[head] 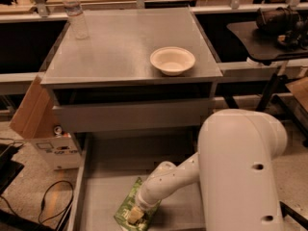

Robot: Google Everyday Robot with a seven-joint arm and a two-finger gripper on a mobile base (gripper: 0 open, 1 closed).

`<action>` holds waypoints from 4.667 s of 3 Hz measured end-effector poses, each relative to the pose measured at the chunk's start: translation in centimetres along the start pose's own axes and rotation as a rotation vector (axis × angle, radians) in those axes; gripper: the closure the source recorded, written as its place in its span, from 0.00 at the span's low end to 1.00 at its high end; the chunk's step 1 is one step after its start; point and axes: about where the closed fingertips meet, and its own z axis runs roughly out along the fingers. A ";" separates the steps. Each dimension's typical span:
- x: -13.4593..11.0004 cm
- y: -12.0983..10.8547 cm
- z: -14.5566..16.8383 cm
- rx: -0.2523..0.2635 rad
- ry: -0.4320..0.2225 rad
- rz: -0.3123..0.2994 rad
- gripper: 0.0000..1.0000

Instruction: Pick green jalapeno chip bag from middle drawer and place on counter

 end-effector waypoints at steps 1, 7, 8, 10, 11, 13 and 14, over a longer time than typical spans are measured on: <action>-0.2 0.1 -0.4 0.000 0.000 0.000 0.64; -13.9 -2.8 -16.8 -0.102 -0.372 -0.009 1.00; -18.8 -3.0 -27.9 -0.120 -0.471 -0.207 1.00; -23.5 -2.8 -41.2 -0.052 -0.546 -0.326 1.00; -25.3 -3.4 -45.4 0.025 -0.571 -0.271 1.00; -27.9 -6.7 -48.9 0.168 -0.516 -0.158 1.00; -29.5 -8.3 -52.4 0.221 -0.516 -0.125 1.00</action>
Offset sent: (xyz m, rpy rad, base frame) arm -0.0295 0.0631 -0.0099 0.3966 0.1290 0.1235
